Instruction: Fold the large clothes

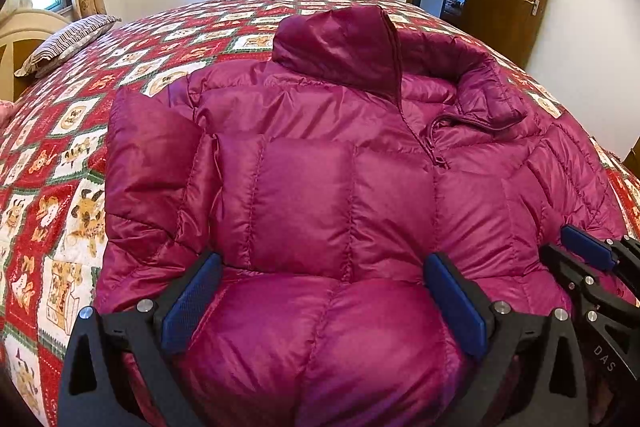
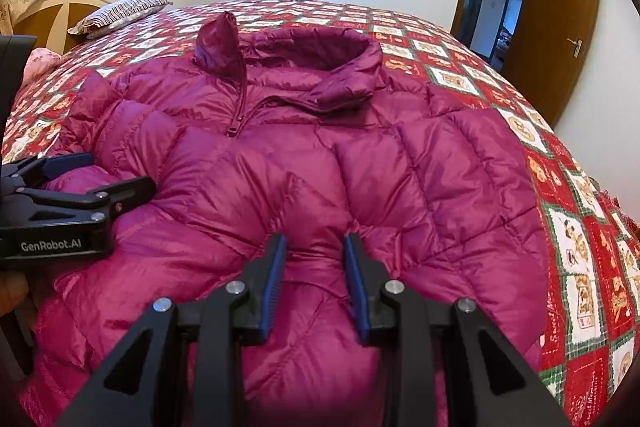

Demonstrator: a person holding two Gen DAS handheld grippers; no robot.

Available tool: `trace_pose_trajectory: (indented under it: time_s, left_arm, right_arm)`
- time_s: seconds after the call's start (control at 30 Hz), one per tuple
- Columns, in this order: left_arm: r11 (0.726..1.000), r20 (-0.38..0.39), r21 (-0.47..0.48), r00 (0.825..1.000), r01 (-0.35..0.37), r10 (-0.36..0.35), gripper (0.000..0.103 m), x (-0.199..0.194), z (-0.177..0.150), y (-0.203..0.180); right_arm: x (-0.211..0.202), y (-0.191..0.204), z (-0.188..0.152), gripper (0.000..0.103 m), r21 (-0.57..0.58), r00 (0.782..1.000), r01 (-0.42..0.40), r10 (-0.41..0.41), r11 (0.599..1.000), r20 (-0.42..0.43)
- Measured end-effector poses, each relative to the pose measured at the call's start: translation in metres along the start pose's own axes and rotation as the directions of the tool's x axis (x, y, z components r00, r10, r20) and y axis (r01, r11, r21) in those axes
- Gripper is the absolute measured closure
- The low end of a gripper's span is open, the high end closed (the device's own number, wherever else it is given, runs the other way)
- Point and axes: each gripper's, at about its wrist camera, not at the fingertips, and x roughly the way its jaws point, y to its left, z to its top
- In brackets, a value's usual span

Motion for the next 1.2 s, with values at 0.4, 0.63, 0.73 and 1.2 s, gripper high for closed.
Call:
trace_pose_trajectory:
  time_s: [0.4,0.63,0.73,1.2]
  left_arm:
    - [1.000,-0.001,0.005,1.000,-0.006,0.006,0.001,0.002,0.001,-0.001]
    - [1.000,0.000,-0.004,1.000,0.005,-0.005,0.001,0.002,0.001,0.001]
    - [1.000,-0.005,-0.005,1.000,0.008,-0.008,0.001,0.003,0.002,0.002]
    - [0.999,0.080,-0.035,0.997,-0.002,0.005,0.001,-0.059,0.096,0.036]
  right_arm:
    - [0.002,0.005,0.000,0.070,-0.020,1.000,0.029,-0.029,0.999,0.001]
    - [0.002,0.007,-0.001,0.070,-0.029,0.999,0.043,-0.043,0.999,0.005]
    - [0.003,0.008,0.000,0.070,-0.035,0.999,0.049,-0.048,0.998,0.004]
    - [-0.027,-0.030,0.055,0.025,-0.039,0.996,-0.065,0.067,0.997,0.053]
